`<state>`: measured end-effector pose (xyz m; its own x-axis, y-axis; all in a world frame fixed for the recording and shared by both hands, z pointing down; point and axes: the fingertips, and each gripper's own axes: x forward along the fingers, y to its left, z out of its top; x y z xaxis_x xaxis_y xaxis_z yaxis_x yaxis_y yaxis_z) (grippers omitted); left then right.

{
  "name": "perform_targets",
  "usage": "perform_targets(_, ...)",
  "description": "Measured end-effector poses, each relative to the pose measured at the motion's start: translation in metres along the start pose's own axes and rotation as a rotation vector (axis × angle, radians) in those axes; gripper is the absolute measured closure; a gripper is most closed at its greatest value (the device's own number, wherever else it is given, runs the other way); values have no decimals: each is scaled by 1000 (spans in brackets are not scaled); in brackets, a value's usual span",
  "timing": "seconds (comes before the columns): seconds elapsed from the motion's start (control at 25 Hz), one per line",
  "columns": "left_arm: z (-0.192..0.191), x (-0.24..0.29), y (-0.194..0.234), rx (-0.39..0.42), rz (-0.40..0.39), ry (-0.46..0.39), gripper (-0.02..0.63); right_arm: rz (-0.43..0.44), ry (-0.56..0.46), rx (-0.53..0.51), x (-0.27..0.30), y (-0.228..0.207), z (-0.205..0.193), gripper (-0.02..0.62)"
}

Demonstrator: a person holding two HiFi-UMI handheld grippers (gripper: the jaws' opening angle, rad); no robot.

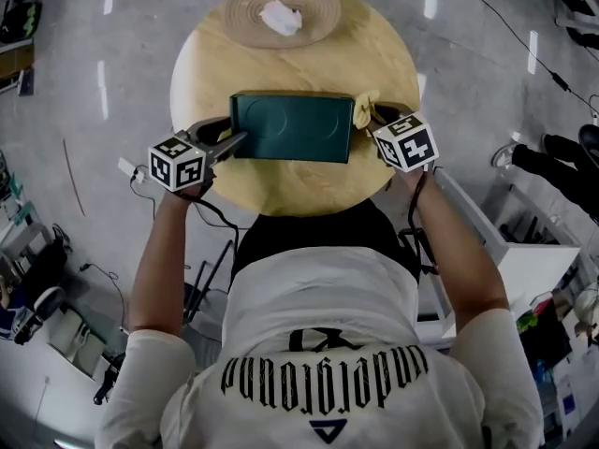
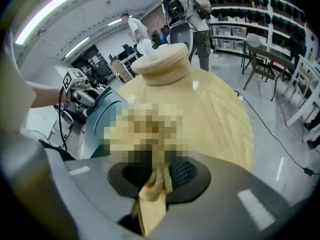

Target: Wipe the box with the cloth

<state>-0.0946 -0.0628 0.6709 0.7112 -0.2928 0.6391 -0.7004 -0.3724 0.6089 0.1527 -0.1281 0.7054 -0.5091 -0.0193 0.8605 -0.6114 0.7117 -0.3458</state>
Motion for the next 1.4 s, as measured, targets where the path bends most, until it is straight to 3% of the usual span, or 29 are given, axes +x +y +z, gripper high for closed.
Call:
perform_targets(0.16,1,-2,0,-4,-3,-15,397,-6,-27,-41,-1,-15,33,515)
perform_targets(0.32,0,-5,3,-11,1,-30,397,-11,-45,-28,2,-8,37,517)
perform_targets(0.96,-9,-9,1,11,-36,-23,403,107,-61,151,-11,87,-50,517)
perform_targets(1.24,-21,-7,-10,27,-75,1,413,167,-27,183,-17,125,-92,517)
perform_targets(1.4,-23,-7,-10,43,-81,18,413,177,-20,163,-16,124,-95,517)
